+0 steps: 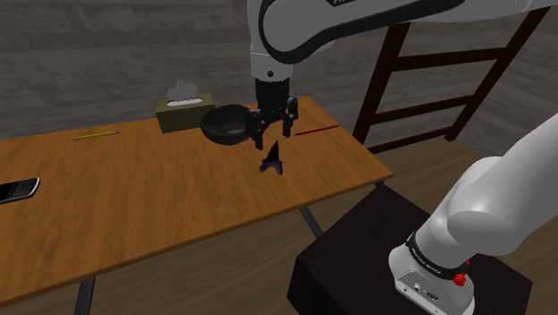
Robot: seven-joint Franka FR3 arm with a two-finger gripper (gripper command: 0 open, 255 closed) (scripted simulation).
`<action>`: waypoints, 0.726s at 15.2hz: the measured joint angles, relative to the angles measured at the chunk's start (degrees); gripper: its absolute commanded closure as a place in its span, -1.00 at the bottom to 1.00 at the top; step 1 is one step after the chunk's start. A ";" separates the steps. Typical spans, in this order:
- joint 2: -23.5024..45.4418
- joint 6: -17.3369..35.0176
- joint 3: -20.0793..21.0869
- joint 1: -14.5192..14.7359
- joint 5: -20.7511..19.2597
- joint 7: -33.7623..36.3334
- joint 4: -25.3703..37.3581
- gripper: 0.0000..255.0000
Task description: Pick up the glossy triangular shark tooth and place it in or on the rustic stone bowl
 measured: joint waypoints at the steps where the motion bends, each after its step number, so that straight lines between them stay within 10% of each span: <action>1: 1.67 0.52 0.49 0.21 -0.37 0.49 0.86 -1.00; 11: 4.51 6.79 1.47 0.76 -0.73 1.18 -2.84 -1.00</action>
